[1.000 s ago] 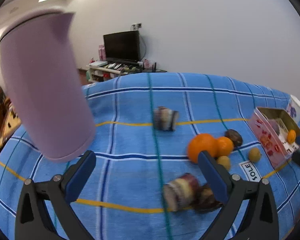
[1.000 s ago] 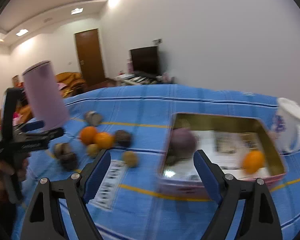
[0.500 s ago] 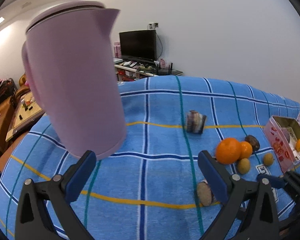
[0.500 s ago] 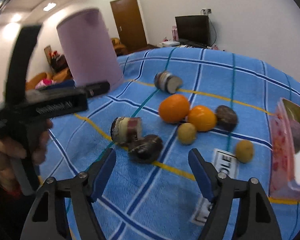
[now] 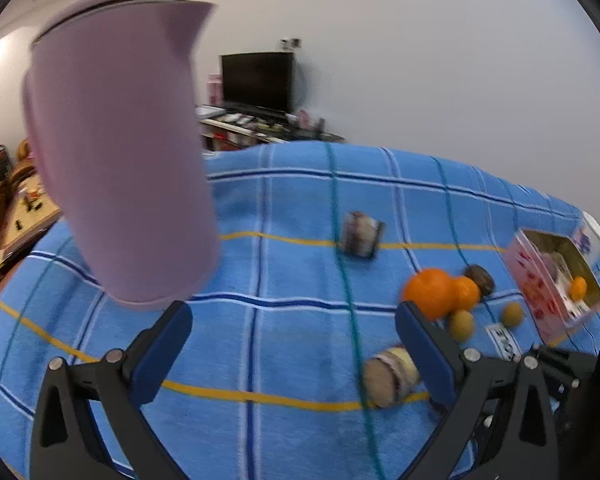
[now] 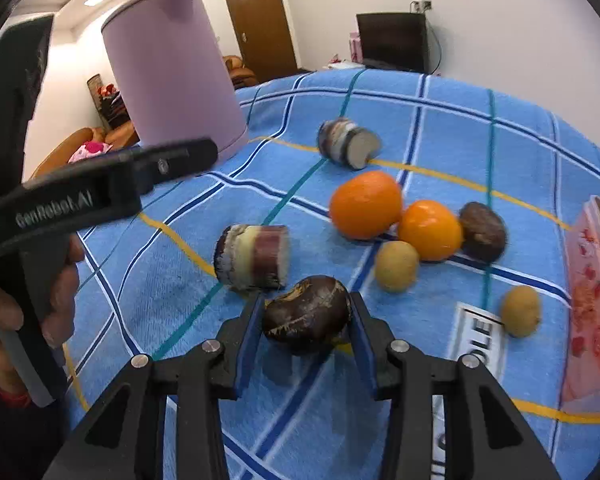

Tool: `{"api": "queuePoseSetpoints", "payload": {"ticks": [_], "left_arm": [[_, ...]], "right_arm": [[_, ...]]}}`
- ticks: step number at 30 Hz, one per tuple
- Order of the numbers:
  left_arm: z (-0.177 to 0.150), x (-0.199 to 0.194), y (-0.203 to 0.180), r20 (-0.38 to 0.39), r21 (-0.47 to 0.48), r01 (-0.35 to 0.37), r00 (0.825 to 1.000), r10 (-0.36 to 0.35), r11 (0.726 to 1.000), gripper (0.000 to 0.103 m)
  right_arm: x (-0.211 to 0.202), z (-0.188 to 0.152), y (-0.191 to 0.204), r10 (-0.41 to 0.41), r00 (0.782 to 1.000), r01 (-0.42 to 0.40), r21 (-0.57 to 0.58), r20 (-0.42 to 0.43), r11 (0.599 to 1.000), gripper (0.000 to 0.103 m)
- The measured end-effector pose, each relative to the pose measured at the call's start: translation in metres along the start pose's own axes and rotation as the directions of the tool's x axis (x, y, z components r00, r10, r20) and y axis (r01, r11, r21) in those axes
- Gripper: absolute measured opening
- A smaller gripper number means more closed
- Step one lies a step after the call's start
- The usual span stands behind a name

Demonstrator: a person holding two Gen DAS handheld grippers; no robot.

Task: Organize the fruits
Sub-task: 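Grasp the striped sugarcane piece with the left gripper while the right gripper lifts the brown fruit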

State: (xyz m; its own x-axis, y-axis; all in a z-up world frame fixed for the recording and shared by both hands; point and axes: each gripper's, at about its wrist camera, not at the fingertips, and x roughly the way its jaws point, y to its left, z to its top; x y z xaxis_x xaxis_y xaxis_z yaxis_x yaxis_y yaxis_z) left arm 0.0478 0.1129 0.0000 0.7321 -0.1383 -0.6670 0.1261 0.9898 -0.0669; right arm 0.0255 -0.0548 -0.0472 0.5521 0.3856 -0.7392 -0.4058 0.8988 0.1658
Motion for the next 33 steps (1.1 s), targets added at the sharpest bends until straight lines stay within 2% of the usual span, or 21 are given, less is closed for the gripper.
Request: {"api": "queuePoseSetpoints", "payload": {"ticks": [4, 7, 9, 12, 15, 16, 17, 19, 20, 21, 26, 30, 33], "left_arm": [[-0.004, 0.000, -0.019, -0.021, 0.060, 0.080, 0.997, -0.079, 0.995, 0.103], [-0.010, 0.005, -0.034, -0.054, 0.099, 0.111, 0.993, -0.106, 0.989, 0.103], [-0.013, 0.010, -0.043, -0.065, 0.121, 0.100, 0.994, -0.093, 0.988, 0.100], [-0.021, 0.024, -0.056, -0.124, 0.151, 0.097, 0.989, -0.079, 0.984, 0.092], [-0.028, 0.039, -0.062, -0.168, 0.191, 0.055, 0.986, -0.022, 0.980, 0.091], [-0.029, 0.042, -0.062, -0.177, 0.198, 0.038, 0.984, -0.003, 0.980, 0.088], [-0.029, 0.043, -0.059, -0.187, 0.180, 0.050, 0.982, -0.016, 0.982, 0.086], [-0.027, 0.042, -0.050, -0.189, 0.122, 0.102, 0.979, -0.078, 0.987, 0.060], [-0.026, 0.042, -0.048, -0.184, 0.114, 0.100, 0.980, -0.078, 0.988, 0.057], [-0.025, 0.041, -0.045, -0.179, 0.103, 0.106, 0.980, -0.087, 0.989, 0.048], [-0.024, 0.038, -0.040, -0.153, 0.075, 0.102, 0.984, -0.090, 0.992, 0.047], [-0.017, 0.017, -0.037, -0.004, 0.059, 0.060, 0.998, -0.060, 0.996, 0.047], [-0.014, 0.005, -0.037, 0.085, 0.061, 0.031, 0.996, -0.036, 0.998, 0.047]], "right_arm": [[-0.032, -0.008, -0.011, -0.058, 0.994, 0.058, 0.003, 0.093, 0.998, 0.044], [-0.052, -0.012, -0.024, -0.122, 0.978, 0.121, 0.015, 0.169, 0.993, 0.044], [-0.066, -0.014, -0.035, -0.161, 0.965, 0.157, 0.034, 0.208, 0.987, 0.044], [-0.077, -0.016, -0.048, -0.173, 0.957, 0.160, 0.073, 0.234, 0.984, 0.044], [-0.087, -0.014, -0.061, -0.177, 0.951, 0.153, 0.112, 0.251, 0.982, 0.044], [-0.085, -0.012, -0.061, -0.178, 0.951, 0.153, 0.117, 0.252, 0.981, 0.044], [-0.086, -0.012, -0.063, -0.179, 0.951, 0.152, 0.123, 0.253, 0.981, 0.044], [-0.083, -0.009, -0.064, -0.183, 0.950, 0.155, 0.129, 0.252, 0.979, 0.044], [-0.084, -0.009, -0.065, -0.182, 0.950, 0.151, 0.135, 0.252, 0.979, 0.044], [-0.084, -0.010, -0.066, -0.180, 0.950, 0.149, 0.139, 0.253, 0.979, 0.044], [-0.086, -0.010, -0.068, -0.195, 0.944, 0.158, 0.153, 0.266, 0.976, 0.044], [-0.095, -0.010, -0.074, -0.228, 0.926, 0.181, 0.173, 0.301, 0.968, 0.044], [-0.101, -0.009, -0.081, -0.261, 0.912, 0.210, 0.185, 0.317, 0.960, 0.044]]}}
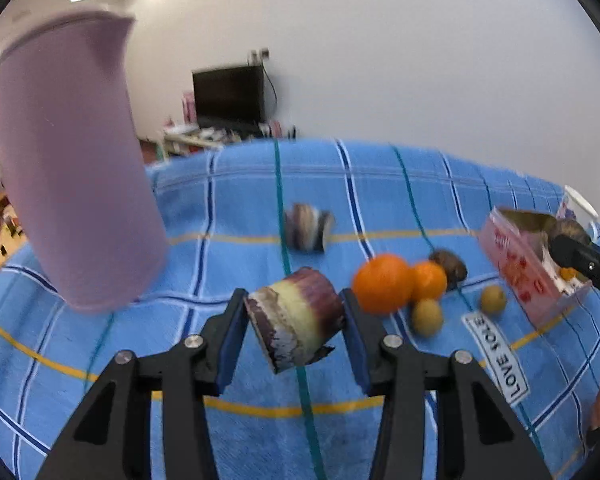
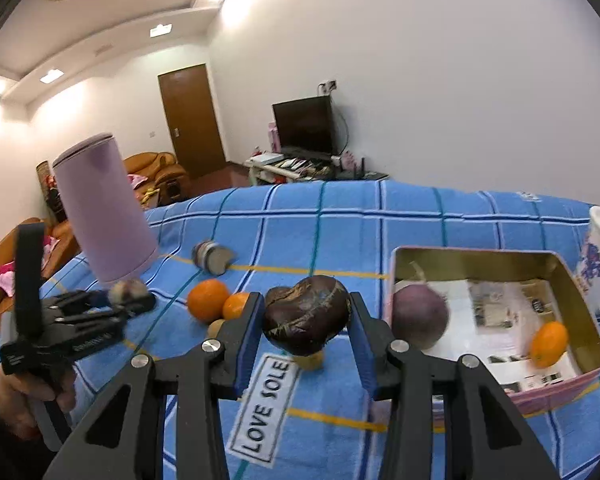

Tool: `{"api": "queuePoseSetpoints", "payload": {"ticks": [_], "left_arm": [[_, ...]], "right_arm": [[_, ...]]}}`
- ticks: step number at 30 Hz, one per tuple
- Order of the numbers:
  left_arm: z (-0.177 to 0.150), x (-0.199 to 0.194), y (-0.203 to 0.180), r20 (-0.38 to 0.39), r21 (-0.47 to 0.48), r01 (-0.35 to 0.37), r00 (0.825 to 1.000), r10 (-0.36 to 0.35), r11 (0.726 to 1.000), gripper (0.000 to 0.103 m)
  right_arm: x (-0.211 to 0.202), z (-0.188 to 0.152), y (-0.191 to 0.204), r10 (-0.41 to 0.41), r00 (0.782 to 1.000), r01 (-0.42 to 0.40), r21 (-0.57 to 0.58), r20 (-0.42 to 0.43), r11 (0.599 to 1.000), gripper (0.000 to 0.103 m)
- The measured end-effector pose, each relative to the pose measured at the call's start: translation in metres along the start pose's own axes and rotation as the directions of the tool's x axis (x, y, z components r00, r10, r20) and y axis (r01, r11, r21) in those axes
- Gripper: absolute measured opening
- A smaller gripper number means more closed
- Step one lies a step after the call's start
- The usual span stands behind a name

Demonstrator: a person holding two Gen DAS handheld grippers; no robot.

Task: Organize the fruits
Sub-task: 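Grasp the striped sugarcane piece with the left gripper while the right gripper lifts the brown fruit, then carry both held pieces into the tin box and open both grippers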

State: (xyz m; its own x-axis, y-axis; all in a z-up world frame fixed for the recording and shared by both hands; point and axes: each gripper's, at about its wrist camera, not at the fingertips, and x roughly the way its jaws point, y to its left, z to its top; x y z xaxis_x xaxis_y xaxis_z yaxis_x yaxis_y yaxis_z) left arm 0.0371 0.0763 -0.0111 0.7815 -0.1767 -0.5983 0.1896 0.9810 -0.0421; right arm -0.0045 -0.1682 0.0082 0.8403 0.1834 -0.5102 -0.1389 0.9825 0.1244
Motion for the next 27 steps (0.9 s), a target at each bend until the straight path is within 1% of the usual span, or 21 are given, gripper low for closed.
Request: {"api": "queuePoseSetpoints", "payload": {"ticks": [5, 7, 10, 15, 19, 23, 27], "left_arm": [[0.003, -0.002, 0.004, 0.038, -0.031, 0.006, 0.999, -0.005, 0.999, 0.048], [0.004, -0.005, 0.006, 0.057, -0.043, 0.019, 0.998, -0.016, 0.999, 0.047], [0.003, -0.007, 0.003, 0.078, -0.053, 0.025, 0.997, -0.020, 0.998, 0.048], [0.001, -0.007, -0.004, 0.075, -0.065, 0.031, 0.997, -0.026, 0.997, 0.048], [0.001, -0.005, -0.022, 0.051, -0.039, 0.050, 0.998, -0.048, 0.998, 0.047], [0.004, -0.009, -0.042, 0.056, -0.006, 0.071, 0.996, -0.071, 0.997, 0.047], [0.012, -0.012, -0.066, 0.069, 0.017, 0.099, 0.993, -0.100, 0.995, 0.048]], "right_arm": [[-0.008, 0.005, -0.018, -0.062, 0.997, 0.061, 0.011, 0.047, 0.998, 0.044], [-0.011, 0.007, -0.028, -0.084, 0.995, 0.083, 0.015, 0.062, 0.996, 0.044], [-0.015, 0.006, -0.039, -0.127, 0.989, 0.127, -0.002, 0.076, 0.992, 0.044], [-0.022, 0.006, -0.061, -0.132, 0.987, 0.132, 0.012, 0.093, 0.991, 0.044], [-0.026, 0.006, -0.076, -0.142, 0.985, 0.139, 0.033, 0.097, 0.990, 0.044], [-0.033, 0.009, -0.094, -0.181, 0.978, 0.176, 0.048, 0.108, 0.983, 0.044], [-0.041, 0.010, -0.120, -0.221, 0.968, 0.212, 0.084, 0.117, 0.974, 0.044]]}}
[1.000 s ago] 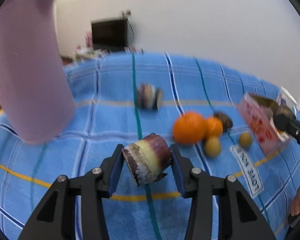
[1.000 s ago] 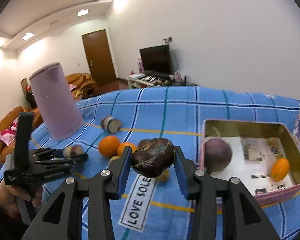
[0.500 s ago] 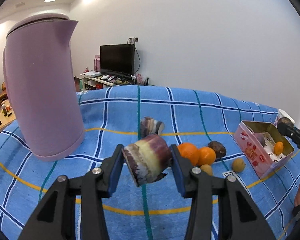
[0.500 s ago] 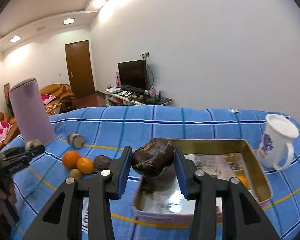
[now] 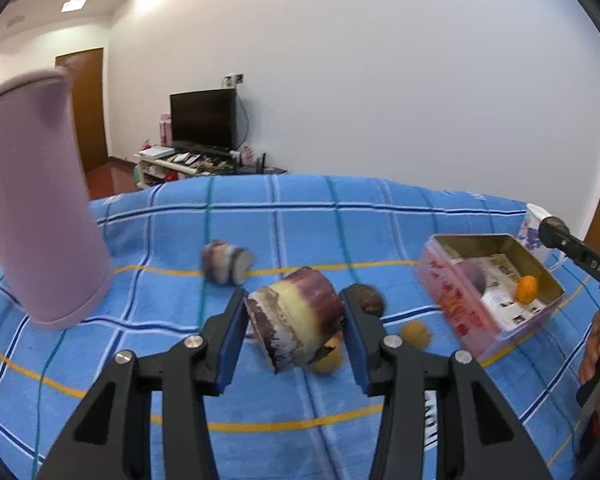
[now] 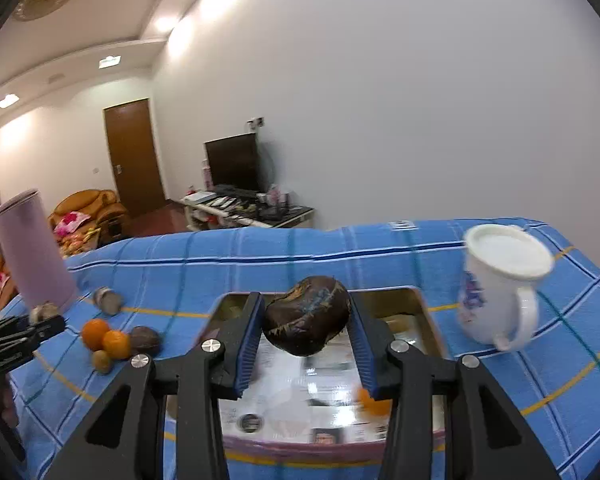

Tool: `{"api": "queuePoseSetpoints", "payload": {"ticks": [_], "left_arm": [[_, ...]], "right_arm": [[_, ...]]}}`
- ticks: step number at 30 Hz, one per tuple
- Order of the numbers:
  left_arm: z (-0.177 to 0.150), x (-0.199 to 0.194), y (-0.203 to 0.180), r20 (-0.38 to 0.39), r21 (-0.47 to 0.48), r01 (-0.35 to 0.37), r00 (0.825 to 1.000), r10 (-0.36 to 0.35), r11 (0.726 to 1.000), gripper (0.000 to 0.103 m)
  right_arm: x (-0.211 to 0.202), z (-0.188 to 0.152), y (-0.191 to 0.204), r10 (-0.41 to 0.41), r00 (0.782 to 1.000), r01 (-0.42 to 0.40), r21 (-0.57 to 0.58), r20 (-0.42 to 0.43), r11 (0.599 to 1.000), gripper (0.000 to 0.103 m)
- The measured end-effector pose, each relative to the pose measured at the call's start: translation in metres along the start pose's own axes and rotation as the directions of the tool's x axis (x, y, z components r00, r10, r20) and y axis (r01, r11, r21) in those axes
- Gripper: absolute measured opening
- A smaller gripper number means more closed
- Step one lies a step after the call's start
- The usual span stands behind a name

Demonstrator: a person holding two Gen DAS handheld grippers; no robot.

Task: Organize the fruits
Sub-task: 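Carry both held pieces into the tin box and open both grippers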

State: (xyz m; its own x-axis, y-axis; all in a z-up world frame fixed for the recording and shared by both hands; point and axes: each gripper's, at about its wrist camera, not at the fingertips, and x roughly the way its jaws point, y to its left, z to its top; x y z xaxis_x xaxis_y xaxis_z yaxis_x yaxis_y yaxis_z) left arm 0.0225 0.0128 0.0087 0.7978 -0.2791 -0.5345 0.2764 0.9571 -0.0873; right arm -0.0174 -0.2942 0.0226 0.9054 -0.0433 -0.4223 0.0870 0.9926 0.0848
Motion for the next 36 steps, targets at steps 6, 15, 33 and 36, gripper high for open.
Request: {"api": "queuePoseSetpoints", "payload": {"ticks": [6, 15, 33, 36], "left_arm": [[0.014, 0.009, -0.046, 0.007, 0.042, 0.061, 0.998, -0.061, 0.997, 0.048], [0.024, 0.030, -0.130, -0.014, 0.102, 0.161, 0.987, -0.160, 0.982, 0.048], [0.007, 0.068, -0.208, -0.084, 0.191, 0.120, 0.991, -0.106, 0.974, 0.048], [0.007, 0.068, -0.207, -0.079, 0.194, 0.118, 0.991, -0.105, 0.974, 0.048]], "right_arm": [[0.000, 0.004, -0.039, -0.064, 0.998, 0.064, 0.050, 0.000, 0.997, 0.044], [0.019, 0.003, -0.066, -0.093, 0.994, 0.096, 0.071, -0.054, 0.993, 0.044], [0.052, -0.006, -0.056, -0.111, 0.980, 0.112, -0.008, -0.165, 0.994, 0.044], [0.055, -0.008, -0.054, -0.112, 0.978, 0.110, -0.018, -0.176, 0.994, 0.044]]}}
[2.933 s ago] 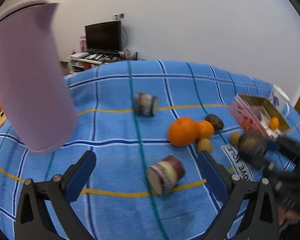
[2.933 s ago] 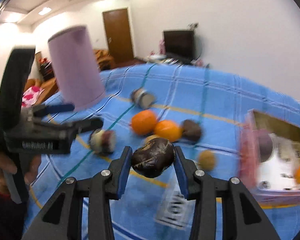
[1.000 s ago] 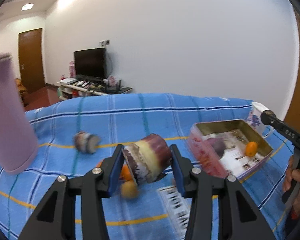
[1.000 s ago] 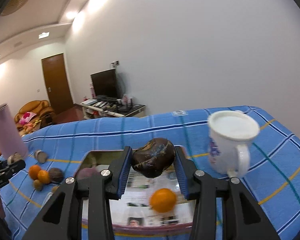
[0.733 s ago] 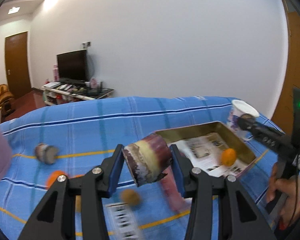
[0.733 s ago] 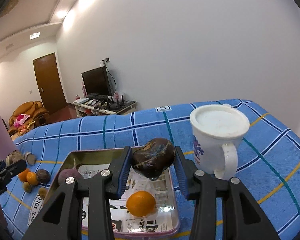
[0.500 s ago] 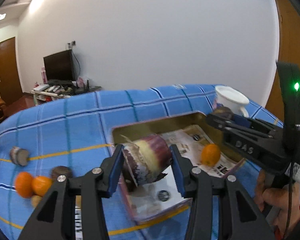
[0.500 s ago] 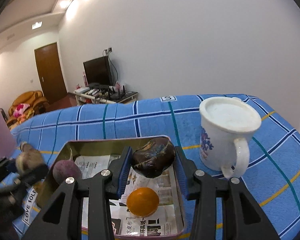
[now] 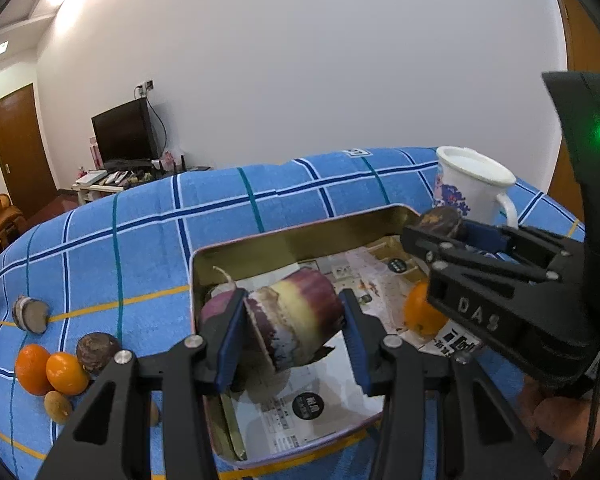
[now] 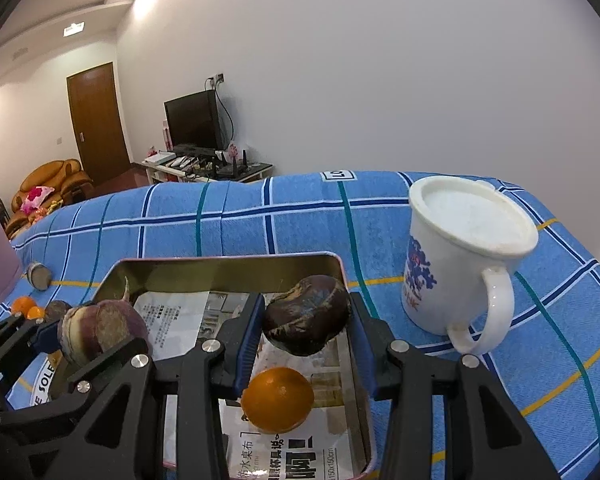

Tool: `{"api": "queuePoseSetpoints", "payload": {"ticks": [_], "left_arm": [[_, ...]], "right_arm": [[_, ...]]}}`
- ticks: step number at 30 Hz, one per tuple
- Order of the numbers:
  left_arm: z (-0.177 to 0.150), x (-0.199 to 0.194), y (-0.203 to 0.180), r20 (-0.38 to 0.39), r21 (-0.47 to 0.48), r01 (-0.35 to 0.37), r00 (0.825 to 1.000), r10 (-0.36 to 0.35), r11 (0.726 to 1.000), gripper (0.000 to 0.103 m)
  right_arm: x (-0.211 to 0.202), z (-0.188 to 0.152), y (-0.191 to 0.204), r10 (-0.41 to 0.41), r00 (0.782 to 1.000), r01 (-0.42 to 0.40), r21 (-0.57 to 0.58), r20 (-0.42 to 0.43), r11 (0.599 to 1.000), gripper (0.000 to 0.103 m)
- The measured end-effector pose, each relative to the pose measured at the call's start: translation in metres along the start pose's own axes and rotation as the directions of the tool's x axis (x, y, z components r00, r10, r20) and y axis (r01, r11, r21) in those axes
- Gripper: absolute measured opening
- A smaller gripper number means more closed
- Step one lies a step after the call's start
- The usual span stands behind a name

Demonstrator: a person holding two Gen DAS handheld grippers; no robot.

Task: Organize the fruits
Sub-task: 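Carry both held pieces into the tin box and open both grippers, then withdraw both grippers from the tin back toward the remaining fruits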

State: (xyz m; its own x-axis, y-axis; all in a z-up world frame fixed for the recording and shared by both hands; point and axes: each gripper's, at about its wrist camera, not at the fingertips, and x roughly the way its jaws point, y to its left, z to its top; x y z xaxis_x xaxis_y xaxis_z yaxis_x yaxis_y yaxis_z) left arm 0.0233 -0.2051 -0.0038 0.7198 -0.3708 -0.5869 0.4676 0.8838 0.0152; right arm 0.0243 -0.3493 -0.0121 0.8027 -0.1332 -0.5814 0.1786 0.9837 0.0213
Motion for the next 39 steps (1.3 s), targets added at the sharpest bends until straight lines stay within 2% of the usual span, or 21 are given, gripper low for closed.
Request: {"api": "queuePoseSetpoints", "payload": {"ticks": [5, 10, 27, 29, 32, 33, 35, 36, 37, 38, 39], "left_arm": [[-0.001, -0.001, 0.000, -0.001, 0.002, 0.007, 1.000, -0.007, 1.000, 0.048], [0.001, 0.001, -0.003, -0.006, 0.014, -0.007, 1.000, 0.007, 1.000, 0.048], [0.002, -0.003, 0.001, 0.012, -0.012, -0.043, 0.999, 0.043, 0.999, 0.051], [0.002, -0.004, 0.002, 0.023, -0.017, -0.062, 0.998, 0.062, 0.998, 0.055], [0.002, -0.008, 0.009, 0.046, -0.051, -0.087, 0.995, 0.089, 0.995, 0.075], [0.002, -0.010, 0.012, 0.054, -0.067, -0.094, 0.994, 0.098, 0.993, 0.079], [0.002, -0.015, 0.019, 0.075, -0.101, -0.100, 0.991, 0.108, 0.990, 0.096], [0.002, -0.017, 0.021, 0.085, -0.117, -0.103, 0.990, 0.114, 0.988, 0.101], [0.002, -0.019, 0.023, 0.093, -0.124, -0.101, 0.989, 0.113, 0.987, 0.103], [0.002, -0.021, 0.024, 0.103, -0.124, -0.094, 0.989, 0.107, 0.988, 0.103], [0.002, -0.023, 0.023, 0.110, -0.117, -0.088, 0.989, 0.101, 0.989, 0.103]], "right_arm": [[0.005, -0.001, 0.006, -0.003, 1.000, 0.003, -0.027, -0.018, 1.000, 0.044], [0.008, -0.001, 0.003, 0.000, 0.999, 0.000, -0.003, -0.041, 1.000, 0.044], [0.024, 0.001, -0.004, 0.068, 0.996, -0.066, 0.029, -0.064, 0.997, 0.045], [0.026, 0.000, -0.006, 0.085, 0.994, -0.082, 0.047, -0.072, 0.995, 0.046], [0.022, 0.001, -0.006, 0.101, 0.993, -0.097, 0.067, -0.057, 0.993, 0.049], [0.021, 0.002, -0.006, 0.101, 0.994, -0.097, 0.072, -0.049, 0.993, 0.055], [0.016, 0.003, -0.009, 0.096, 0.995, -0.094, 0.088, -0.024, 0.992, 0.062], [0.013, 0.004, -0.011, 0.113, 0.994, -0.111, 0.106, -0.009, 0.988, 0.066], [0.010, 0.004, -0.013, 0.126, 0.992, -0.125, 0.121, 0.005, 0.985, 0.070], [0.007, 0.005, -0.016, 0.135, 0.991, -0.137, 0.138, 0.028, 0.981, 0.078], [0.003, 0.005, -0.016, 0.140, 0.989, -0.146, 0.143, 0.052, 0.979, 0.080]]}}
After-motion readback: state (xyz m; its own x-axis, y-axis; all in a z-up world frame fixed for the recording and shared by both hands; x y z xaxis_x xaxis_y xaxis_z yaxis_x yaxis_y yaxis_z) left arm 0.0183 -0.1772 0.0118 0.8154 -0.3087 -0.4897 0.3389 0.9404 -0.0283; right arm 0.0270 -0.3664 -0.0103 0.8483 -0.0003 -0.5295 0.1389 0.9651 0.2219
